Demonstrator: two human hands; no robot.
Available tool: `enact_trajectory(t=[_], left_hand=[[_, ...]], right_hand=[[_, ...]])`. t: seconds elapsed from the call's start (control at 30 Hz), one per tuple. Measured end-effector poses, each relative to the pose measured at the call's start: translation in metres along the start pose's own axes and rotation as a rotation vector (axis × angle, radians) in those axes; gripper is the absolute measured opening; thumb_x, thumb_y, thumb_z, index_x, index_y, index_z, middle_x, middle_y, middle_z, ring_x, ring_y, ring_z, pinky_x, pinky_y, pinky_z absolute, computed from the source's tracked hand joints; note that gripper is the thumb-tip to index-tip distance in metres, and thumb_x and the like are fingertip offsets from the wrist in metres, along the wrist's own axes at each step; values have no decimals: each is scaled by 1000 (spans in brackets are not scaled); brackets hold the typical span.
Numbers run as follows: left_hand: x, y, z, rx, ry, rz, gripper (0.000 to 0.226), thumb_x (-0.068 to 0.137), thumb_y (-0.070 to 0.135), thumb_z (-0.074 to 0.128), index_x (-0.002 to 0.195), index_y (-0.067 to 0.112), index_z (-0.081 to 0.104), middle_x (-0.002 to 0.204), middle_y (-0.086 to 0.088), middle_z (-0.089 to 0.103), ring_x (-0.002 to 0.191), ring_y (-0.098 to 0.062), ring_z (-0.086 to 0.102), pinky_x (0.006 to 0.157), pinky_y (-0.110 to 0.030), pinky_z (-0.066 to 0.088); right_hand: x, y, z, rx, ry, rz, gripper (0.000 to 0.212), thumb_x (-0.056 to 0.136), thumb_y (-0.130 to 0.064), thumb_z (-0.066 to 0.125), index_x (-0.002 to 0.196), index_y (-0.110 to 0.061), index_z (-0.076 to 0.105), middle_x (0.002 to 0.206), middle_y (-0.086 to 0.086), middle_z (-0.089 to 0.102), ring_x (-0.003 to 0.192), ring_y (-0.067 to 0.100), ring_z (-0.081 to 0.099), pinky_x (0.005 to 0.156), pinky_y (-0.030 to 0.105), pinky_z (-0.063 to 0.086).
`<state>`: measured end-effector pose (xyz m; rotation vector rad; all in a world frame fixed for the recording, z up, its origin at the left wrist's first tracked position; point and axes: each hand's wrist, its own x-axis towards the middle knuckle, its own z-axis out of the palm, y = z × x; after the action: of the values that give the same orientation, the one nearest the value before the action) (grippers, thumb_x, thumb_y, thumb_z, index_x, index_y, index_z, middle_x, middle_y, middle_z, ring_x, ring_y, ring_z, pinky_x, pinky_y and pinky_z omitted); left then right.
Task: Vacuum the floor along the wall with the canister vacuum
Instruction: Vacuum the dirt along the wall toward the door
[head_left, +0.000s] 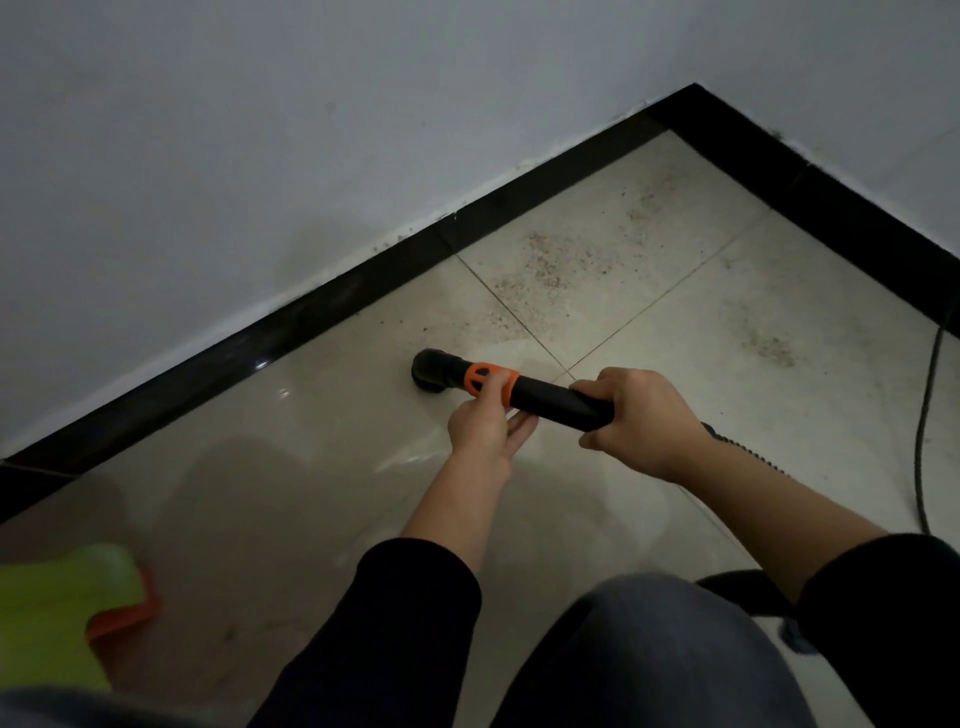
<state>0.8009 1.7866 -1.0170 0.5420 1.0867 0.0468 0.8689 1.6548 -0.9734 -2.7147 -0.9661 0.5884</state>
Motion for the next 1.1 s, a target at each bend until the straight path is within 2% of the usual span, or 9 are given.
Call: enact_trajectory(t=[0.13,0.4,0.6,0.87,1.1], left_hand=[[2,13,-10,-41,23,15,37,88,19,69,118,3,54,108,-15,66,83,-23,67,57,-26,59],[10,31,-26,-54,43,41,36,86,20,70,116,6,54,109,-13,67,88,-23,68,70,-29,59],[20,28,-29,-58,13,57,40,88,22,69,121,9,52,112,-13,65,89,-22,66,73,-28,59],[23,19,-14,-51,-28,38,29,89,24,68,112,13,53,115,-15,65,85,-20,66,70,-26,58],[22,7,5,-21,-73,14,37,89,26,68,119,9,55,112,-13,65,85,-19,66,72,-25,58]], right_hand=[[13,-13,3,-13,-15,-33,31,79,-18,71,109,-21,67,86,2,57,81,22,54,70,31,45],[34,-28,15,-29,-8,-87,32,81,-16,68,112,-21,66,88,3,56,80,21,52,67,31,42],[36,-24,21,-10,23,-70,29,77,-13,67,104,-21,67,83,3,56,77,22,54,66,32,45],[28,-14,10,-34,64,-33,32,75,-12,66,105,-23,67,82,4,56,78,26,55,69,38,49],[16,1,3,-52,89,34,33,75,-12,66,106,-23,67,83,3,56,79,24,55,69,37,48]])
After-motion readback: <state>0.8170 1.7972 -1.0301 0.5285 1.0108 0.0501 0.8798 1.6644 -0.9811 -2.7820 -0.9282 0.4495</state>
